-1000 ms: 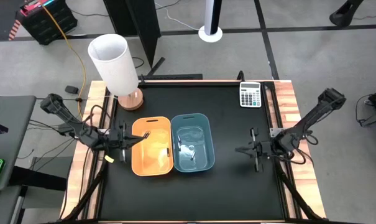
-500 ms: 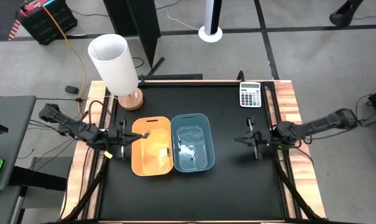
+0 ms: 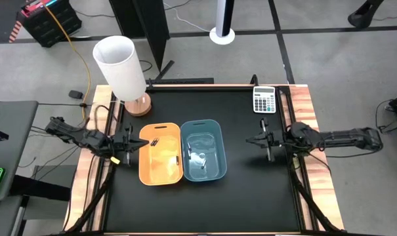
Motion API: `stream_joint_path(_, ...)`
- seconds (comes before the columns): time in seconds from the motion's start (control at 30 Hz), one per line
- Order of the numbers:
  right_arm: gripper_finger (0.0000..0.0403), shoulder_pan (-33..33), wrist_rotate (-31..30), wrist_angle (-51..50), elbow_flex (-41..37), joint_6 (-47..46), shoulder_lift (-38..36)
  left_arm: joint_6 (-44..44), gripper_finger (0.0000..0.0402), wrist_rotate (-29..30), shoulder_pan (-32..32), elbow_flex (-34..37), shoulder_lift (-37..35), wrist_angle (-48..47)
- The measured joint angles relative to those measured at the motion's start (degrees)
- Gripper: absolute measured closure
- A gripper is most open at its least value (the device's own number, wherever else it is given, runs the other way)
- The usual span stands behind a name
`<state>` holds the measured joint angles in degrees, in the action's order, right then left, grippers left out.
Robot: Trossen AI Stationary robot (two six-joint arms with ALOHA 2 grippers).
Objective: Sort batteries
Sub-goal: Return to Home Position
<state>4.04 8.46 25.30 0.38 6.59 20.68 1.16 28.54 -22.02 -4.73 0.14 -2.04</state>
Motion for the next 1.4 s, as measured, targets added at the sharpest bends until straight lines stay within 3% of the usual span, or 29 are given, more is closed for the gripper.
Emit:
stream_joint_path(0.2,0.0403,0.86,2.80,-1.05,-0.02,-0.14,-0.23,-0.60,0.0401,-5.95,1.12,3.85,0.17,6.67)
stream_joint_path(0.5,0.0403,0.94,3.74,-2.84,-0.04,0.68,-0.12,0.53,0.0401,-16.35,7.15,4.08,0.11,6.17)
stream_joint_path(0.9,0.0374,0.89,3.72,-9.07,-0.09,-10.93,-0.12,-0.94,0.0401,-15.97,10.25,4.17,0.12,5.42)
stream_joint_path(1.4,0.0369,0.86,3.18,-20.40,-0.09,-11.15,-0.12,-0.43,0.0401,-15.77,10.23,4.19,0.12,5.42)
